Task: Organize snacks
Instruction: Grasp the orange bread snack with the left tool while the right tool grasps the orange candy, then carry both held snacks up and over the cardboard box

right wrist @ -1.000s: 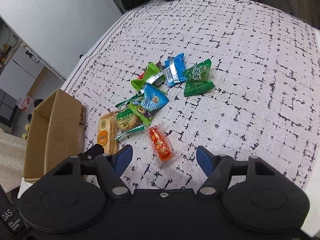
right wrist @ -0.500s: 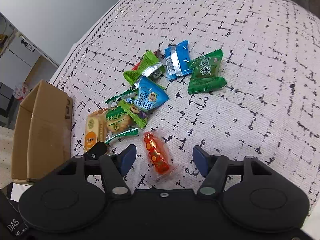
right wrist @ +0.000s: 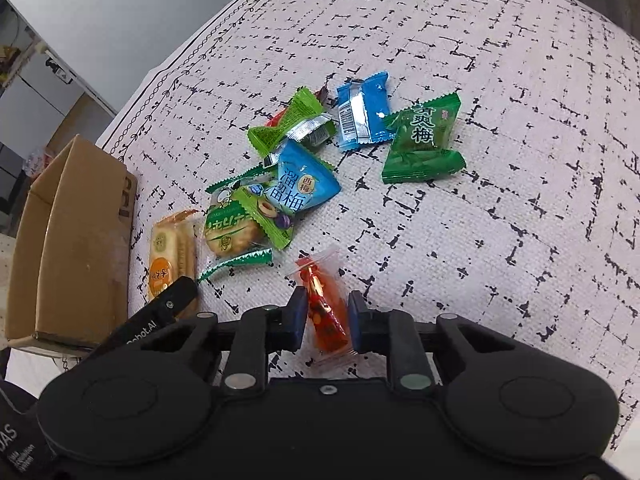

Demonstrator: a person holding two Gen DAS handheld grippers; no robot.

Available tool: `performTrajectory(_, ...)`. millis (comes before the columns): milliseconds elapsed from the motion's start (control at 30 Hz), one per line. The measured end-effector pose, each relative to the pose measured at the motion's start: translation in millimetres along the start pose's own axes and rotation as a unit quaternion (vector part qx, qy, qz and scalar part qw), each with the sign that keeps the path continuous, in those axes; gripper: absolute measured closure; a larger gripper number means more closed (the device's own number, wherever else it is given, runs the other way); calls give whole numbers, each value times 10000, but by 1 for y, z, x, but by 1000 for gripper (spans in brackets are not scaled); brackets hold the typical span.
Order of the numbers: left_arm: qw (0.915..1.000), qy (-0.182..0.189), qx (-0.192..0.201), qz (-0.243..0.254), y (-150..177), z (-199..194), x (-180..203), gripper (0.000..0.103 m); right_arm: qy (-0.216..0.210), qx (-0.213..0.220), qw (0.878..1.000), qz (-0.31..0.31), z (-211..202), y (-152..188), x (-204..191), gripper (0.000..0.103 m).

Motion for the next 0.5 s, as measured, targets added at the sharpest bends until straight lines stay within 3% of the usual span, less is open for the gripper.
performTrajectory(500,9992,345,188,3,-9,-55,5,70,-140,590,9977,308,-45,2,2,84)
Point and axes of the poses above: each gripper's, at about its wrist camera, not at the fingertips, and z roughly the way its jaws point, x to its right, y to its underside, the point moved 7 cm from there along z, roughly the way its jaws point, and after that the axes turned 4 degrees about x, right-handed, at the moved point
